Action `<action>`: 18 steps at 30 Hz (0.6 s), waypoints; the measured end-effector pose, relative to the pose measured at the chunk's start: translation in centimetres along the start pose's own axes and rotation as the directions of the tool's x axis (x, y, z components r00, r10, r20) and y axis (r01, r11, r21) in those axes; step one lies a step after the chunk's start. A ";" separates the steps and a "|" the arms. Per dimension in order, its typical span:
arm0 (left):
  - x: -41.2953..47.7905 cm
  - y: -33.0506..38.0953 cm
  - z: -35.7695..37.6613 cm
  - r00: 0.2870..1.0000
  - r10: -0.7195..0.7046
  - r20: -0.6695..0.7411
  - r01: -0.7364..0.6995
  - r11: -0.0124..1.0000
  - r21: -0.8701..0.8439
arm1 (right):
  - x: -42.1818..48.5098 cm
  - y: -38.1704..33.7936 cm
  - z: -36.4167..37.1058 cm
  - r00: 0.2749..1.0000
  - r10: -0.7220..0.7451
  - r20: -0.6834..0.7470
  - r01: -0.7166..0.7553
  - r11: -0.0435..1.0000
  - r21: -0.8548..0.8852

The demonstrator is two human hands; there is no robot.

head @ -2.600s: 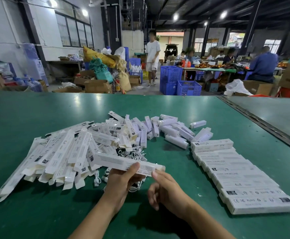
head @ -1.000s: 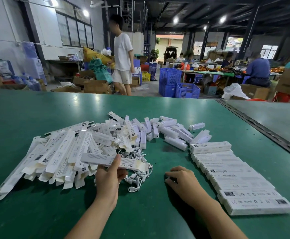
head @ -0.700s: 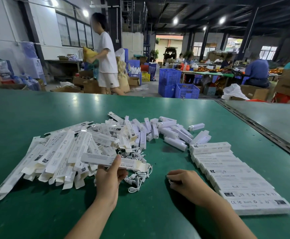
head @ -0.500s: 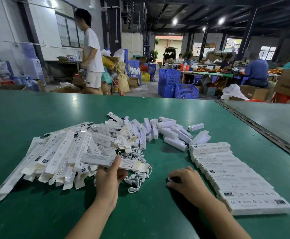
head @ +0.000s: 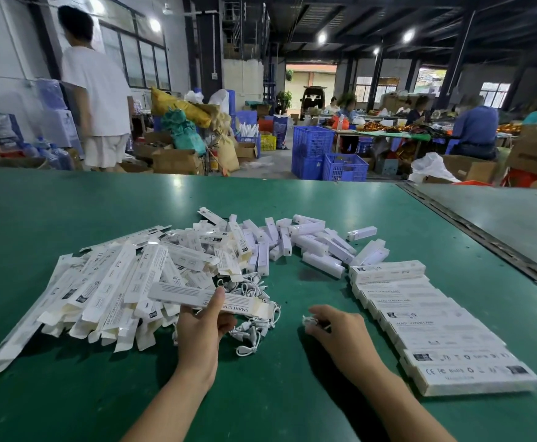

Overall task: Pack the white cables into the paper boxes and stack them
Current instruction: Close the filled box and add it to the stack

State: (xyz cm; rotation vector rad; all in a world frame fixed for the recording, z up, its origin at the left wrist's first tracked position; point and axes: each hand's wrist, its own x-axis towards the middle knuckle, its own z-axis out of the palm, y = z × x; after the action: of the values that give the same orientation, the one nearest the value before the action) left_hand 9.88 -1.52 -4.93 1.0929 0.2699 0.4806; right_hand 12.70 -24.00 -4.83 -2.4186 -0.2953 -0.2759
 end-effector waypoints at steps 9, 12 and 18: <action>-0.2 -0.5 0.1 0.999 0.029 0.042 -0.031 0.998 0.056 | -1.2 -3.0 1.2 0.994 0.108 0.006 -0.090 0.801 0.592; -0.3 -0.6 0.3 0.997 0.041 0.063 -0.045 0.997 0.064 | -1.4 -3.6 1.4 0.994 0.108 0.020 -0.095 0.748 0.657; -0.8 -0.9 0.7 0.991 0.078 0.112 -0.091 0.989 0.117 | -1.3 -3.8 1.5 0.987 0.140 0.084 -0.158 0.682 0.714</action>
State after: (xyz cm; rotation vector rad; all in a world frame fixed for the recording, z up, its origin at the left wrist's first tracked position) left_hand 9.72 -2.79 -5.49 1.2490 0.1599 0.4841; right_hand 10.59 -20.34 -4.00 -1.6390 -0.1653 -0.0338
